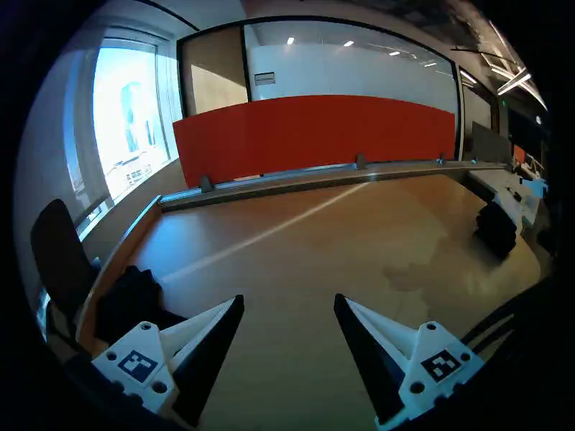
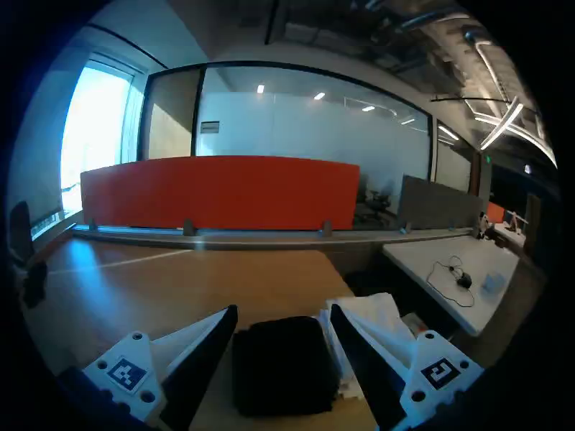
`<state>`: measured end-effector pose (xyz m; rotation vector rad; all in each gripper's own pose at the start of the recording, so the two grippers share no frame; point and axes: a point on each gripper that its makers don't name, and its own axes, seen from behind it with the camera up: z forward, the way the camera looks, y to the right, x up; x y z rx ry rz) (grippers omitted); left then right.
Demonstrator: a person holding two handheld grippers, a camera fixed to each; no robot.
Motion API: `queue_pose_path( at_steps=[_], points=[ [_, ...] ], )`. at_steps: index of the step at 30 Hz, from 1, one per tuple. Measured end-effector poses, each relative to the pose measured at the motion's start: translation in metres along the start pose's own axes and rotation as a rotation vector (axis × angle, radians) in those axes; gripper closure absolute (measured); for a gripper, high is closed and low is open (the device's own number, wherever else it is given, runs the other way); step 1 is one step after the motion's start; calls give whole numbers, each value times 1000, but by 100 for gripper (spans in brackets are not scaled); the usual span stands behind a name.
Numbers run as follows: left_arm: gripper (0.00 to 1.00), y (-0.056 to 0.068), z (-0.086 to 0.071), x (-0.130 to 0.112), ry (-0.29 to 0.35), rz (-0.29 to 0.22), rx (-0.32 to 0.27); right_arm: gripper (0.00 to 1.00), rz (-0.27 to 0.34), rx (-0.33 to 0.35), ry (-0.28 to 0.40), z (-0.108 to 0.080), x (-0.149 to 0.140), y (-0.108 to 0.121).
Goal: Fold towel
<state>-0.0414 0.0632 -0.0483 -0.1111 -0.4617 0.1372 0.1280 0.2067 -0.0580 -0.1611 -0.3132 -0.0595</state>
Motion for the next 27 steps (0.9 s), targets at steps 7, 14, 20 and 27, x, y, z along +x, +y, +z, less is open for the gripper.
queue_pose_path(
  at_steps=[7, 14, 20, 27],
  points=[
    [7, -8, 1, 20, 82, -50, 16, 0, 3, -1, 37, 0, 12, -5],
    [7, -19, 2, 46, 174, -64, 41, 0, 20, 10, 72, -3, 25, -15],
    [7, -25, -1, 74, 259, -74, 46, 0, 23, 35, 101, -6, 39, -33],
    [7, -31, -4, 91, 311, -126, 44, 0, 11, 78, 136, -13, 57, -66]
  ],
)
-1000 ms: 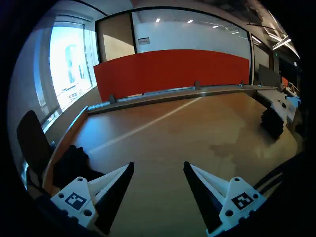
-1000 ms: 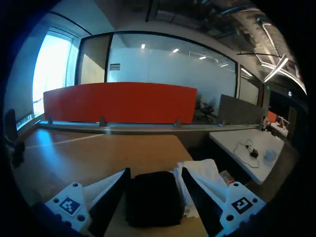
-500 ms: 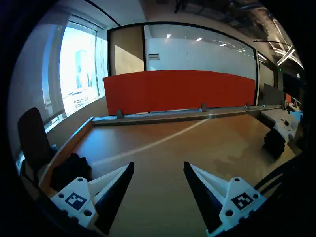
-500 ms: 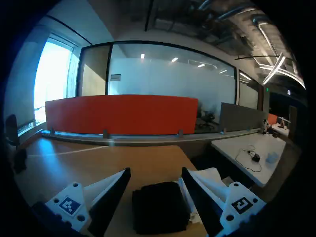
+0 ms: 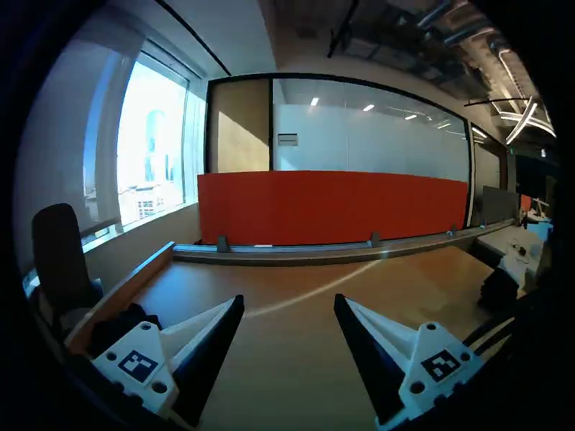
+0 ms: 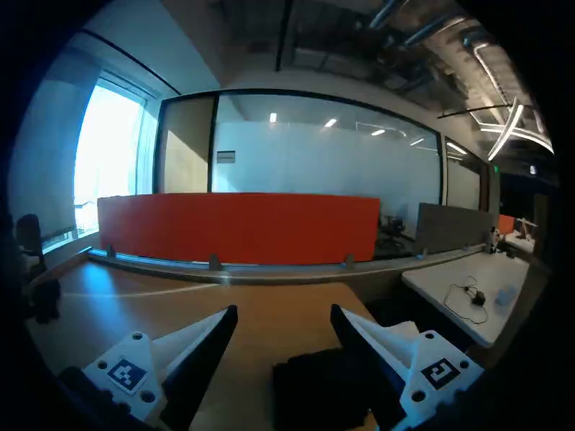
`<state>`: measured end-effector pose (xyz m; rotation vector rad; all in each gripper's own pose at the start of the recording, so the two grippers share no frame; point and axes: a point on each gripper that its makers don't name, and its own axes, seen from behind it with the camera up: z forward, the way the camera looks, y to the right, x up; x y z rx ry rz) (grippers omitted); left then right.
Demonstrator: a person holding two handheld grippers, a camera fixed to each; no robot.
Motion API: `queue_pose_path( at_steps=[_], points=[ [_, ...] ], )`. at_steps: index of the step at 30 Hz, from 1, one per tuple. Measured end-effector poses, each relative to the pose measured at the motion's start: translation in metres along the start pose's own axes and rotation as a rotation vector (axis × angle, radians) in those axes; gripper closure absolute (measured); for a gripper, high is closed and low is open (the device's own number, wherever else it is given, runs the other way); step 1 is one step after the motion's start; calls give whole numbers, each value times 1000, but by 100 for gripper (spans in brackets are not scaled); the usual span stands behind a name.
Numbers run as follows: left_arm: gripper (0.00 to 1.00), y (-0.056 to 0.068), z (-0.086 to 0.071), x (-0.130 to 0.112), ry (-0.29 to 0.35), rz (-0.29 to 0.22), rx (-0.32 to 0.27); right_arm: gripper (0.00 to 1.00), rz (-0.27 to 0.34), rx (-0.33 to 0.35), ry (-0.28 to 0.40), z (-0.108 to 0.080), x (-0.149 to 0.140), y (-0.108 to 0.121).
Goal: Fold towel
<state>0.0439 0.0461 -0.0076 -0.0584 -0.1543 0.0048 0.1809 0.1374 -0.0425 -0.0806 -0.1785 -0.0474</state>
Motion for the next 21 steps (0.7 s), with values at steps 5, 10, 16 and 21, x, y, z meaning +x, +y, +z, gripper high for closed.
queue_pose_path(
  at_steps=[5, 10, 16, 21],
  points=[
    [7, -4, 1, 5, 14, -27, -5, 0, -5, 31, 18, 1, 11, -28],
    [7, -7, 2, 11, 23, -19, -10, 0, 0, 60, 40, 3, 22, -57],
    [7, -8, 4, 17, 35, -13, -24, 0, 0, 86, 53, 5, 31, -91],
    [7, -7, 4, 26, 59, -27, -37, 0, 11, 98, 64, 7, 41, -115]
  ],
)
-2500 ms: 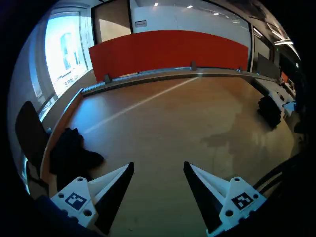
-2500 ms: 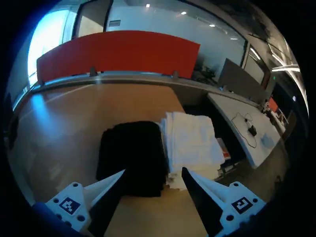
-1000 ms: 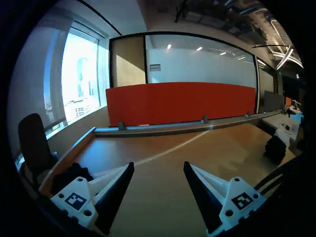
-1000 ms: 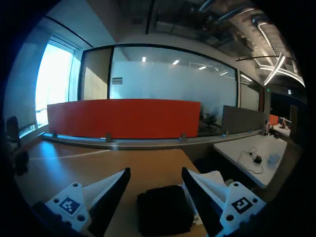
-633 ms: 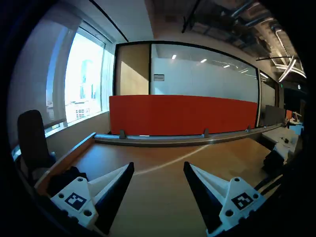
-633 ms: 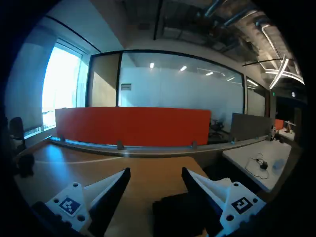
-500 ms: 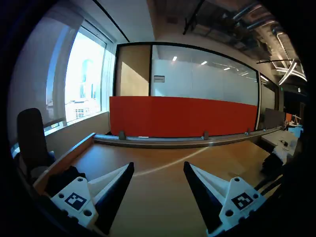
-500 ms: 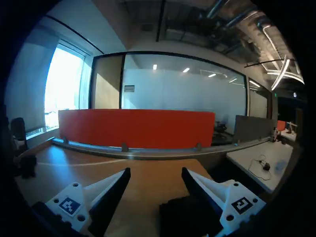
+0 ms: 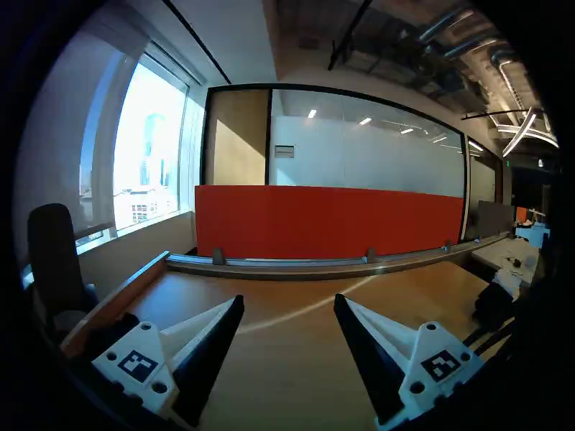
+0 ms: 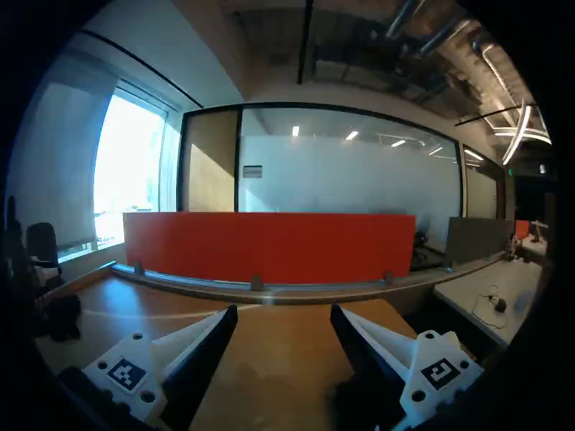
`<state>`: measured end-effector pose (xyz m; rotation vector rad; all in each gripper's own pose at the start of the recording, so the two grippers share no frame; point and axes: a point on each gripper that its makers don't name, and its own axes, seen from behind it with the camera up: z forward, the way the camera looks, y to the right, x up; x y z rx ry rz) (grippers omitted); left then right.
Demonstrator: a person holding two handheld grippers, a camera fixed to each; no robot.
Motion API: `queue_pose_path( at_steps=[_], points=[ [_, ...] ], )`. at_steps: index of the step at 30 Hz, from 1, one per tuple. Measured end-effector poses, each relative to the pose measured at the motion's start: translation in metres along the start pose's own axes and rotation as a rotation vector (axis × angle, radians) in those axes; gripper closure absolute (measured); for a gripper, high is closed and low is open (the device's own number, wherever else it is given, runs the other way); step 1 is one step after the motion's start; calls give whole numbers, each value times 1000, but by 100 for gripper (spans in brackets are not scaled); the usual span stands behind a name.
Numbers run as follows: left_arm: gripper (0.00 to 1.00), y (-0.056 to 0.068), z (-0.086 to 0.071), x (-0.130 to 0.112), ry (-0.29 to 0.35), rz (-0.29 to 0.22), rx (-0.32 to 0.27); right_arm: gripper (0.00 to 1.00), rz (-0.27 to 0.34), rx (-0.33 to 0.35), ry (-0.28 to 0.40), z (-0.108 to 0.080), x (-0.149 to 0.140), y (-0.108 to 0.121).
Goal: Fold towel
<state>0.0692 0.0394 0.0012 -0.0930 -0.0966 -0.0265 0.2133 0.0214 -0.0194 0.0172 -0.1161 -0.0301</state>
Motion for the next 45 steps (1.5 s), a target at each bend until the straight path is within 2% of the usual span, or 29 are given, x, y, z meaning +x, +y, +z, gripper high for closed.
queue_pose_path(
  at_steps=[3, 9, 15, 26, 33, 45],
  points=[
    [7, -1, 1, 6, 14, -7, -2, 0, 0, -8, 4, 3, 6, -9],
    [7, -5, 2, 13, 29, 17, 0, 0, 5, -4, 8, 3, 15, -28],
    [7, -11, 2, 4, 15, 15, 19, 0, 28, -1, -8, -3, 17, -42],
    [7, -14, 1, -6, 44, 28, 29, 0, 20, 17, -8, 2, 32, -68],
    [7, -22, 2, -27, 42, 53, 40, 0, 30, 12, -6, 7, 36, -81],
    [7, -35, 11, -70, 61, 33, 60, 0, 30, 19, 10, 18, 27, -104]
  ],
)
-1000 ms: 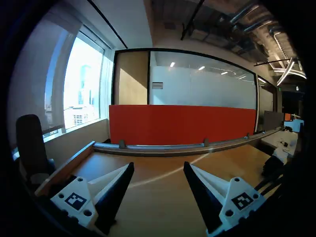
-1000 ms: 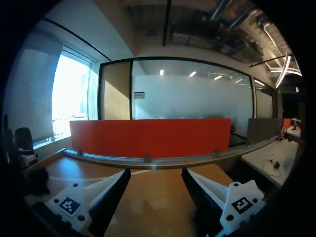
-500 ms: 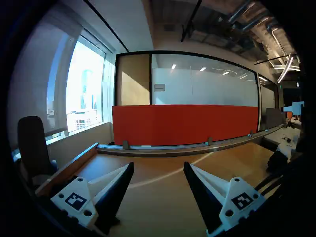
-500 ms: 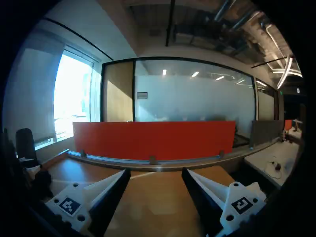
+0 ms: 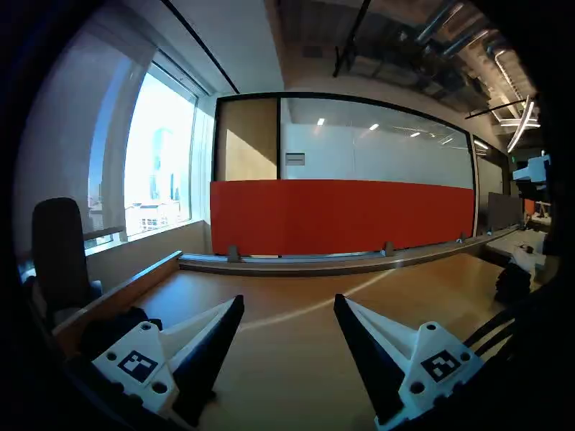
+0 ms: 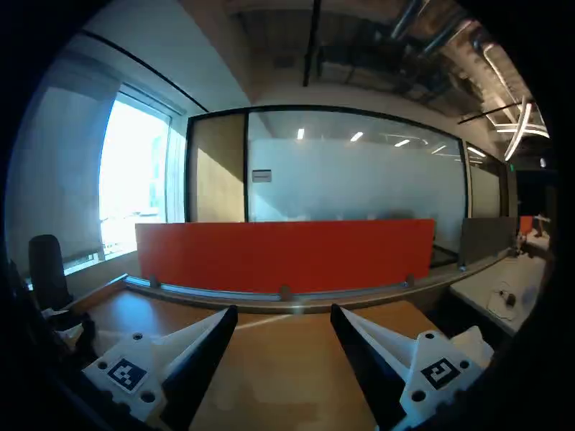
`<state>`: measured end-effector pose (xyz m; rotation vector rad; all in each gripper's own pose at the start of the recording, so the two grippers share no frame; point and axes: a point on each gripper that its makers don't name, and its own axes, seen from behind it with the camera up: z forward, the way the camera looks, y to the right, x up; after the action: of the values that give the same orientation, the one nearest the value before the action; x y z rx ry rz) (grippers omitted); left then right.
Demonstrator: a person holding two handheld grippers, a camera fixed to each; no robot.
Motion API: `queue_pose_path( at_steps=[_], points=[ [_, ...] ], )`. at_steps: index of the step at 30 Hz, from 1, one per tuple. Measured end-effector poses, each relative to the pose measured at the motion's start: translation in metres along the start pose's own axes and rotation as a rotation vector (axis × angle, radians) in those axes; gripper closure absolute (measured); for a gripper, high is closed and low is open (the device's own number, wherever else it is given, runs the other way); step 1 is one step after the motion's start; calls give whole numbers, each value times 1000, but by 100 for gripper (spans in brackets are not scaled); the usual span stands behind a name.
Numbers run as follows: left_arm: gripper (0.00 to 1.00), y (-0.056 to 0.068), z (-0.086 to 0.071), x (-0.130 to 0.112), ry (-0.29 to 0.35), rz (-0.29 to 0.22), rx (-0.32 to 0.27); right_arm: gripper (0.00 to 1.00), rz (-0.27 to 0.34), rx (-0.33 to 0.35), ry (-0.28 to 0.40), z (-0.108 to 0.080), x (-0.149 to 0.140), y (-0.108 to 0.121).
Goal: Fold towel
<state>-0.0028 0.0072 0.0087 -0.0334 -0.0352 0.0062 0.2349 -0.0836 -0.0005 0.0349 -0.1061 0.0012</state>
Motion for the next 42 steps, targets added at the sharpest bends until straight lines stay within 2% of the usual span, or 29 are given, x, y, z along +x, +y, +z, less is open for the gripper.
queue_pose_path(
  at_steps=[12, 18, 24, 33, 42],
  points=[
    [7, 10, 5, -49, 15, -5, -2, 0, -21, -6, 14, 3, -29, 4],
    [7, 9, 10, -66, 31, 1, 3, 0, -26, -5, 21, 5, -40, 6],
    [7, 3, 14, -82, 36, 5, 14, 0, -24, -6, 25, 6, -49, 8],
    [7, 2, 16, -93, 48, -26, 20, 0, -30, -4, 25, 9, -56, 9],
    [7, 2, 15, -90, 65, -4, 27, 0, -37, 6, 32, 11, -55, 6]
  ],
)
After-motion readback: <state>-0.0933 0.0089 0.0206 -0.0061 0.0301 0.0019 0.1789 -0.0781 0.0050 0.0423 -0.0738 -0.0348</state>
